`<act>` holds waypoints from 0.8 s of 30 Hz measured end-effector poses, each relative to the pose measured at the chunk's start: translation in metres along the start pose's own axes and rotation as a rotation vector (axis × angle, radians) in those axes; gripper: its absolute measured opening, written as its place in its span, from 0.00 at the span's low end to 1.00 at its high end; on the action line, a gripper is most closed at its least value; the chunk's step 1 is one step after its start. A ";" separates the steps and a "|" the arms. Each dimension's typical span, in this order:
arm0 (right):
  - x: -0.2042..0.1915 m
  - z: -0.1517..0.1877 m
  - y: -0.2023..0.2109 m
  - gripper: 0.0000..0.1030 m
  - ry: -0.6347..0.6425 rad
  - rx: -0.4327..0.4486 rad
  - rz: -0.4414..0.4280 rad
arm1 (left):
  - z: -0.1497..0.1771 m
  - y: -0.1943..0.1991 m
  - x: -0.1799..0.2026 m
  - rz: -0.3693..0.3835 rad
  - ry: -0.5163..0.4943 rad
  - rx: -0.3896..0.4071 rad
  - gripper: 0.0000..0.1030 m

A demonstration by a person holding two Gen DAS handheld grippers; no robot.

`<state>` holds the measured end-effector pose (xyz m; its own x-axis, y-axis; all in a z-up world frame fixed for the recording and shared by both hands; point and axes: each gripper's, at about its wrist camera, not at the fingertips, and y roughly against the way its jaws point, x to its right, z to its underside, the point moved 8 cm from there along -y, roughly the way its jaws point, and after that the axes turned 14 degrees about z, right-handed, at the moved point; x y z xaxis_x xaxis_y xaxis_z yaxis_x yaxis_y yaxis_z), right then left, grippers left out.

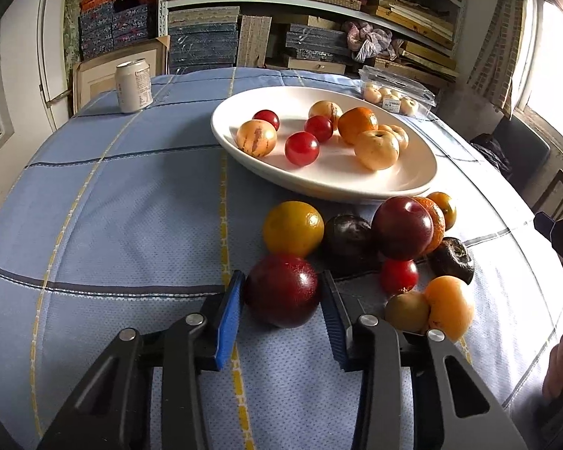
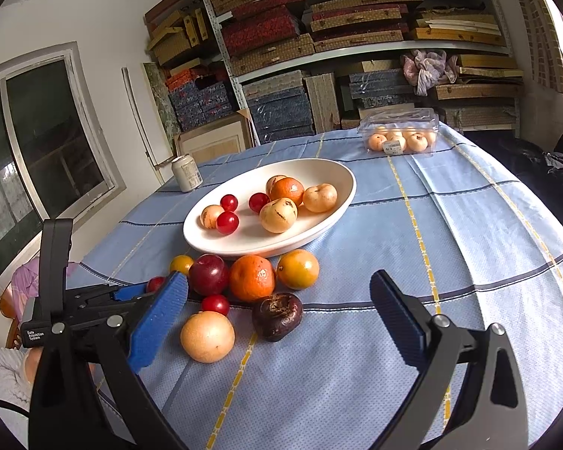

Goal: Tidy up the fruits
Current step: 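Close the left tool on a dark red fruit while the right tool approaches a dark brown fruit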

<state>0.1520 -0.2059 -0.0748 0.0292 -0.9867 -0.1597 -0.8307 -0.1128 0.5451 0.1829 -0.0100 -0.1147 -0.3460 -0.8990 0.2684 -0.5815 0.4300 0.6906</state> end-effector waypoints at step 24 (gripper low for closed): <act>-0.018 0.034 -0.048 0.61 0.185 -0.207 0.077 | -0.004 0.023 -0.010 -0.089 0.009 0.072 0.38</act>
<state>0.1728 -0.1783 -0.1259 0.0875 -0.9957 0.0313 -0.7037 -0.0395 0.7094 0.1760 0.0092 -0.0985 -0.2840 -0.9344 0.2149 -0.6613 0.3532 0.6617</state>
